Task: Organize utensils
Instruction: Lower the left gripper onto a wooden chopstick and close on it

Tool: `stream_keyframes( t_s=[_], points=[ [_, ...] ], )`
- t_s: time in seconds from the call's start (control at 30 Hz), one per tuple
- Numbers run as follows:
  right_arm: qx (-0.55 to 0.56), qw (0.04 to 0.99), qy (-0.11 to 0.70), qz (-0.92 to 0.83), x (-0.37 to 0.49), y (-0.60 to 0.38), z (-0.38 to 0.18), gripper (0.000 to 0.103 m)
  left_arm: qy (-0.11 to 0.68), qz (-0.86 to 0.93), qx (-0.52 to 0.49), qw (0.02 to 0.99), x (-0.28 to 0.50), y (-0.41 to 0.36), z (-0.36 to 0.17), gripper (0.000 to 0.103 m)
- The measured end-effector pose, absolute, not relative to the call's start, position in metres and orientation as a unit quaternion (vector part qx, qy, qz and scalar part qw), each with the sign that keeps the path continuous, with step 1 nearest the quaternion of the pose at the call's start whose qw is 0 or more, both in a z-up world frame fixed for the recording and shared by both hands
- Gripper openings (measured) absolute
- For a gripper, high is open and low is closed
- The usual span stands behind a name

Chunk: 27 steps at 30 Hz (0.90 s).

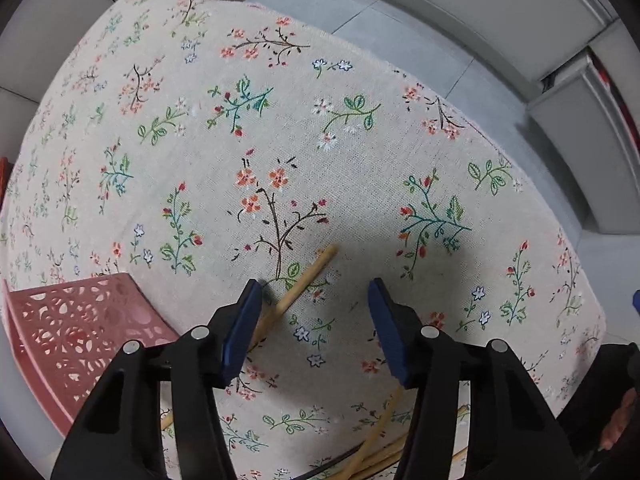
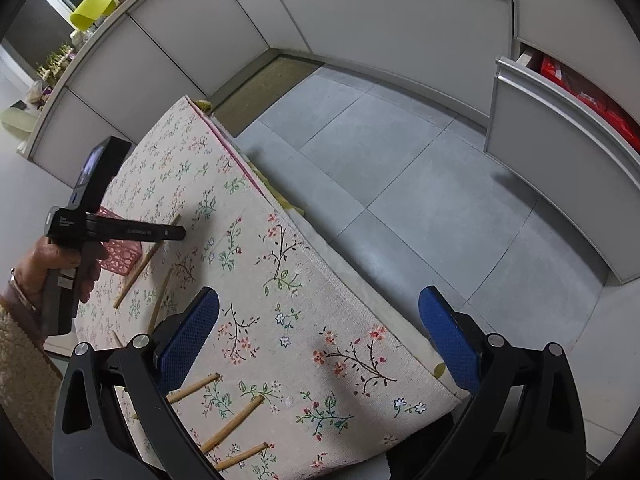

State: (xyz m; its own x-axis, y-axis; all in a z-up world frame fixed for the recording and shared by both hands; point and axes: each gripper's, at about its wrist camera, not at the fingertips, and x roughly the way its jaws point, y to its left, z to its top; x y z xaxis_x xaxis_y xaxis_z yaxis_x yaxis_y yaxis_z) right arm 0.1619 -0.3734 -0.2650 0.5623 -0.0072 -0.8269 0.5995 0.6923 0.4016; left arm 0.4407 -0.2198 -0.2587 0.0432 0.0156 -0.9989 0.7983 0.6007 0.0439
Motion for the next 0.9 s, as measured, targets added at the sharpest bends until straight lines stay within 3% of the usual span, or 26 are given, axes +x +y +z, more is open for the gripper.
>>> stream_keyframes(
  t_s=[0.23,0.33,0.37,0.5,0.73,0.9],
  points=[
    [0.339,0.811,0.437,-0.189,0.163,-0.370,-0.268,0.096,0.625,-0.324,0.312,0.638,0.452,-0.207,-0.257,0.054],
    [0.340,0.810,0.438,-0.191,0.162,-0.370,-0.267,0.096,0.616,-0.330,0.311,0.644,0.443,-0.202,-0.253,0.038],
    [0.336,0.812,0.436,-0.194,0.162,-0.370,-0.266,0.096,0.615,-0.330,0.309,0.646,0.437,-0.200,-0.252,0.027],
    [0.320,0.818,0.433,-0.204,0.160,-0.366,-0.263,0.096,0.597,-0.322,0.305,0.668,0.431,-0.186,-0.248,0.010],
    [0.292,0.827,0.434,-0.209,0.162,-0.357,-0.258,0.096,0.522,-0.314,0.301,0.734,0.398,-0.156,-0.217,0.008],
    [0.266,0.843,0.421,-0.202,0.160,-0.343,-0.249,0.096,0.440,-0.311,0.265,0.799,0.361,-0.116,-0.155,0.007]
  ],
)
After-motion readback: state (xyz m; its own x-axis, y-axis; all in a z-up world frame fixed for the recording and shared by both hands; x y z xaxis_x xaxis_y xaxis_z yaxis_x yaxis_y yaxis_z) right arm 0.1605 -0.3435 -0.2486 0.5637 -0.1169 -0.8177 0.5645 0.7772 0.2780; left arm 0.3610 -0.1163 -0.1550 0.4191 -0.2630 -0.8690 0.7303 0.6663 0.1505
